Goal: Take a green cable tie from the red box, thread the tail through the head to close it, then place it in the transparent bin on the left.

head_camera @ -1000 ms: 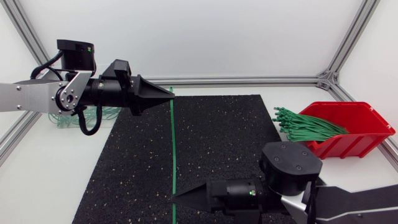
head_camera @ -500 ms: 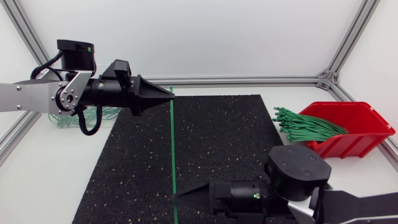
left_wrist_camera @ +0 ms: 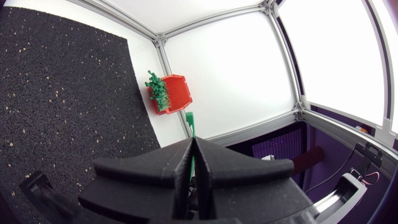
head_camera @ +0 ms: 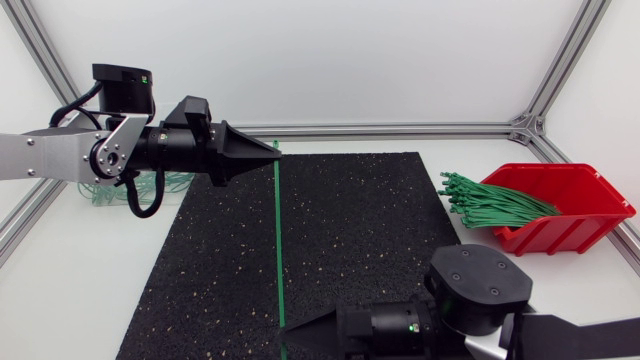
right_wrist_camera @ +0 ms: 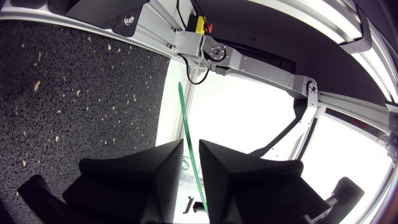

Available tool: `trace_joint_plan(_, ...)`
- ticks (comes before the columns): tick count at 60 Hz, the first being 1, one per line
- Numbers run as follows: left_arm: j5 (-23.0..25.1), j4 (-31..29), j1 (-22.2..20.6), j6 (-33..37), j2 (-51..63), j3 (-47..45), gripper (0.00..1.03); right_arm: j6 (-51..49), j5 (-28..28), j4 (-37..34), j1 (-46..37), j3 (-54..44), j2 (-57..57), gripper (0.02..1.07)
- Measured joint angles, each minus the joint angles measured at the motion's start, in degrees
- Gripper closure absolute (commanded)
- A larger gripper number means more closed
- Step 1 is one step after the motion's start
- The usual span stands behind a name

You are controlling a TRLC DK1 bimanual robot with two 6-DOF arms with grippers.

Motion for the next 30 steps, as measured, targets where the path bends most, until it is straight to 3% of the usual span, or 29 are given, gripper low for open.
trace_joint_plan(13,0.0,0.0,0.0,0.0,0.0,0.0,0.99,0.0,0.0,0.0,0.1,0.0,0.0,1.01)
trace_joint_plan(30,-0.2,0.0,0.0,0.2,0.0,0.0,0.99,3.1,0.0,0.0,-0.5,0.0,0.0,1.01)
